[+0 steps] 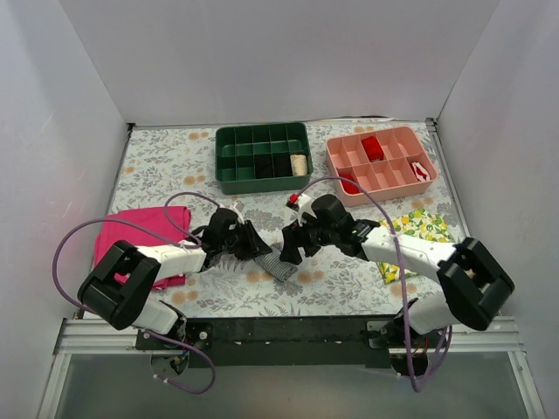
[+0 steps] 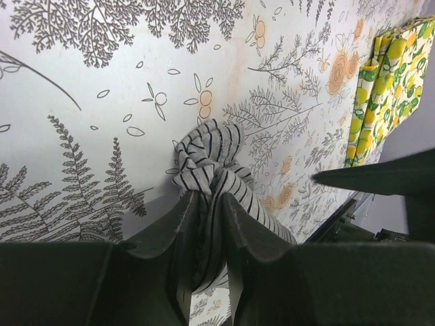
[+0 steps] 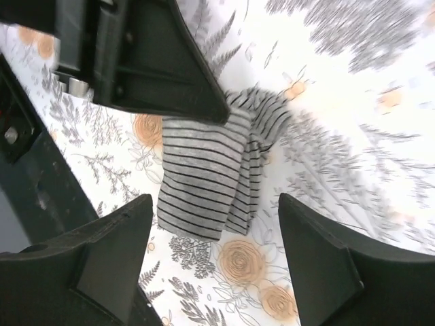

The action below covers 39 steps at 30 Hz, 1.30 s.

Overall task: Roll the underwear
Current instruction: Pick up the underwear from the center of the board.

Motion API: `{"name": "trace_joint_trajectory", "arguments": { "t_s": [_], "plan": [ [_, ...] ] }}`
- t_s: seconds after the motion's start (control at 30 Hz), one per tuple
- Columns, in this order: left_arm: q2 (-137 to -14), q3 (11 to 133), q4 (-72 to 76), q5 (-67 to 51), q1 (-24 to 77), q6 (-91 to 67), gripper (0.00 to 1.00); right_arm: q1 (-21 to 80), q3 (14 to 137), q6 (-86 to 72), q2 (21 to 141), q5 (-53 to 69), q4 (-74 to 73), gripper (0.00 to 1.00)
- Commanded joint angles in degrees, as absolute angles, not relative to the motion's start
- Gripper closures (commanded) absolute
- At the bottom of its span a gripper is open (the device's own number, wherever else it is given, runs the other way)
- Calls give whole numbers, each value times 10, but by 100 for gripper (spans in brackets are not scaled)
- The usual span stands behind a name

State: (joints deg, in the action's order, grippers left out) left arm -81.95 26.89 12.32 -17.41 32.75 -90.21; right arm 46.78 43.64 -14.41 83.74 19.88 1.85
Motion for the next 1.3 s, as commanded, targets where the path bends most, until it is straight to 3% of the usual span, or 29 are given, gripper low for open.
{"name": "trace_joint_trajectory", "arguments": {
  "t_s": [0.0, 0.53, 0.87, 1.27],
  "plan": [
    [-829, 304, 35, -180, 332, -890, 84, 504, 475, -69, 765, 57, -57, 17],
    [-862, 372, -55, -188, 332, -874, 83, 714, 574, 21, 864, -178, -134, 17],
    [-869, 381, -67, -190, 332, -869, 82, 736, 589, 14, 964, -269, -156, 16],
    [-868, 395, -85, -188, 331, -854, 82, 727, 541, -26, 1013, -280, -182, 20]
  ]
}}
